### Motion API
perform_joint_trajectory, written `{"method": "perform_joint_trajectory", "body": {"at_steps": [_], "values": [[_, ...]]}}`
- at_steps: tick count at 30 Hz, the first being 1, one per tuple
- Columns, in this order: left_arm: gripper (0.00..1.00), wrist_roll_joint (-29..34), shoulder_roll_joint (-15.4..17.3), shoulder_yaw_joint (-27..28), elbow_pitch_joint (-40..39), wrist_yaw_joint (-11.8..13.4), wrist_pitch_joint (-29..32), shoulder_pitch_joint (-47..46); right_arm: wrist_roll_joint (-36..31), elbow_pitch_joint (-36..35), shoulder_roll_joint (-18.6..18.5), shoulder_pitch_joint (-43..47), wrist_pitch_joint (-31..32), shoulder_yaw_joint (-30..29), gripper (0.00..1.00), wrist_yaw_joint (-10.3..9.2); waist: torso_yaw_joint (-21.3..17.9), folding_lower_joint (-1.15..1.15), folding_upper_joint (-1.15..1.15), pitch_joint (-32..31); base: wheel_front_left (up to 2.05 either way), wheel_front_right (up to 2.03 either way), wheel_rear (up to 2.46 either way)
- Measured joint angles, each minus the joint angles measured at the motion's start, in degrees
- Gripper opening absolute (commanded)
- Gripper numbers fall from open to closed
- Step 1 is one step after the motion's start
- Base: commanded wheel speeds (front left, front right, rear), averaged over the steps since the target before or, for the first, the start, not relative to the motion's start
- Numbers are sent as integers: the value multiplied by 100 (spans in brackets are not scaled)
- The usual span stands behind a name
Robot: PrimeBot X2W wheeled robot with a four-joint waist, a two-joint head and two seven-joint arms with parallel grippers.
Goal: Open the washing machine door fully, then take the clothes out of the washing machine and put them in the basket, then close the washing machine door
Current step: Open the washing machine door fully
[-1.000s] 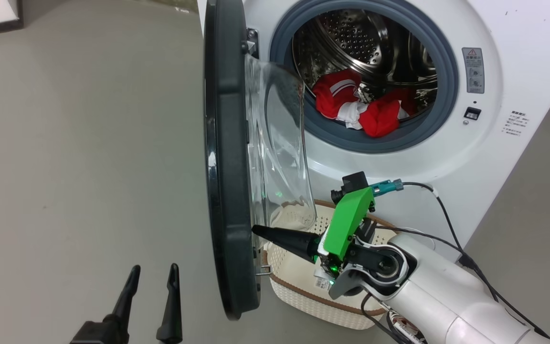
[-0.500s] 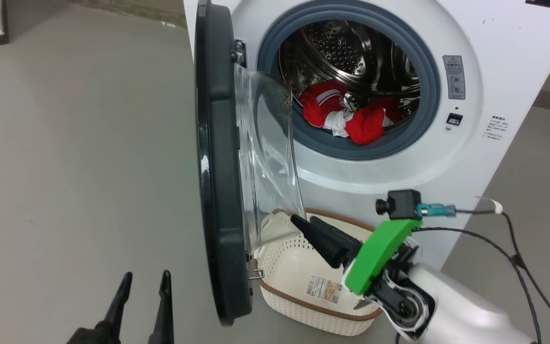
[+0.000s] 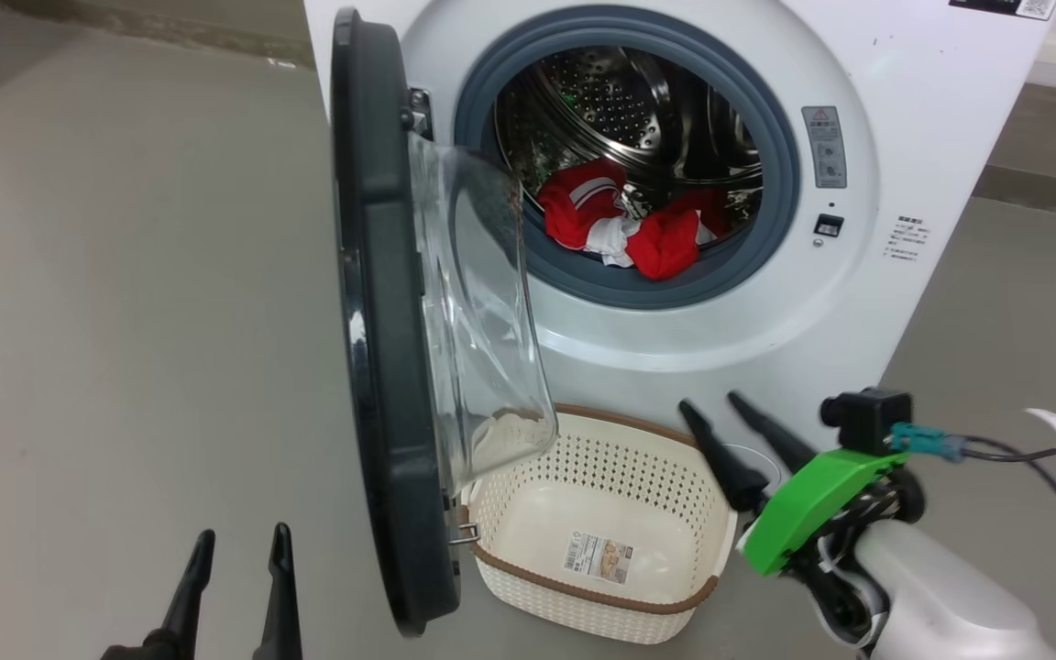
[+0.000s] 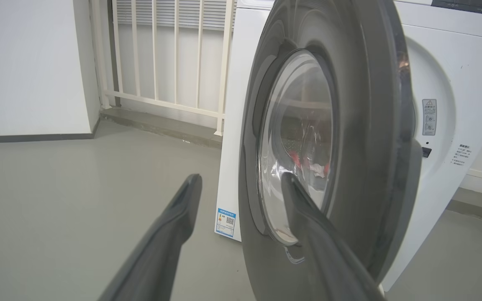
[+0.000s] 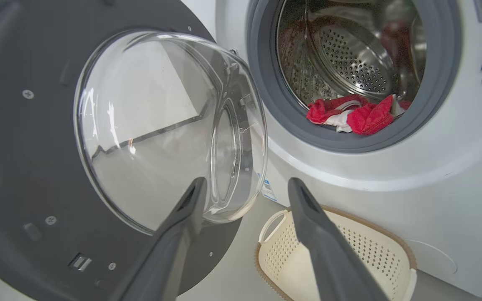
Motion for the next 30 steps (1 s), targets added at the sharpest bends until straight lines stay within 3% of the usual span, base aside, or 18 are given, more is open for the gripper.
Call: {"method": "perform_joint_trajectory", "body": {"at_steps": [7, 12, 17, 30], "values": [[100, 3, -1, -7, -97, 16, 0, 8, -2397, -735, 398, 882, -8, -1998, 100, 0, -141, 0, 0, 57, 0, 0, 0], [100, 12, -1, -40, -145, 40, 0, 21, -3576, -1592, 738, 1616, -29, -2883, 100, 1, -186, 0, 0, 76, 0, 0, 0], [100, 12, -1, -75, -180, 56, 0, 81, -3950, -2038, 889, 2196, -48, -3151, 100, 1, -206, 0, 0, 90, 0, 0, 0], [100, 12, 0, -57, -183, 82, 0, 154, -4019, -2145, 948, 2520, -48, -3186, 100, 1, -273, 0, 0, 71, 0, 0, 0]]}}
